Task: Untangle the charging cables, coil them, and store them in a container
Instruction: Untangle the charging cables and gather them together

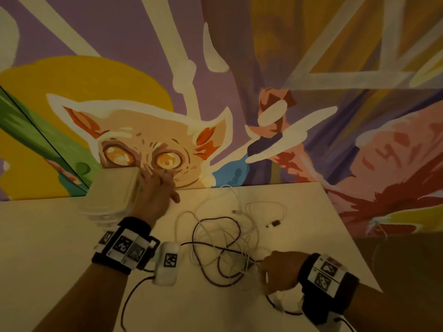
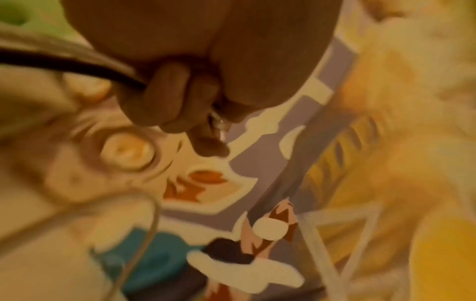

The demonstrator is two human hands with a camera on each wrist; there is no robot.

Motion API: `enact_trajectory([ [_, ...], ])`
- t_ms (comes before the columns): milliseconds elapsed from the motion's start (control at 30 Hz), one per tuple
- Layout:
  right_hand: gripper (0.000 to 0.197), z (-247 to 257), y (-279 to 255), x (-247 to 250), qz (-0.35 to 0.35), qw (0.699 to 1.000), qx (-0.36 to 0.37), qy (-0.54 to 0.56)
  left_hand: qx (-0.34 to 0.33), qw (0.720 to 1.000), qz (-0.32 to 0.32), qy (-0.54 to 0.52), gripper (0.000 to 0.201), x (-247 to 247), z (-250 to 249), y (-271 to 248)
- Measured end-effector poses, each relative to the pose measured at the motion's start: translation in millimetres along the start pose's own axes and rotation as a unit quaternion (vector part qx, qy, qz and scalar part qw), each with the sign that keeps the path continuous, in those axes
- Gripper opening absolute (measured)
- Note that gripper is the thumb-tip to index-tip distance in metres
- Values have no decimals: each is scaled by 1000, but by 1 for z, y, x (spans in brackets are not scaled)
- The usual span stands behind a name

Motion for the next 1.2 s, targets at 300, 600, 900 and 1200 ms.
enact_trajectory([
  [300,12,-59,65,45,-244,965,-81,59,306,895,94,-312,25,-68,79,-36],
  [600,26,-65,146,77,-274,950,-111,101,306,887,72,-340,29,-81,90,-48],
  [900,35,-75,178,43,-272,947,-166,46,283,882,120,-356,16,-70,75,-59],
  [1200,11,-68,115,92,-391,893,-108,196,256,883,112,-376,15,-68,74,-49],
])
Point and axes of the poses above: each hand's wrist, its own y-axis towards the middle knuckle, its own x-axis out of the back of the hand, z = x × y, the point moved 6 cm from there along y, towards the middle knuckle, and after that the axes turned 6 degrees about -y, right-handed, at the moved point
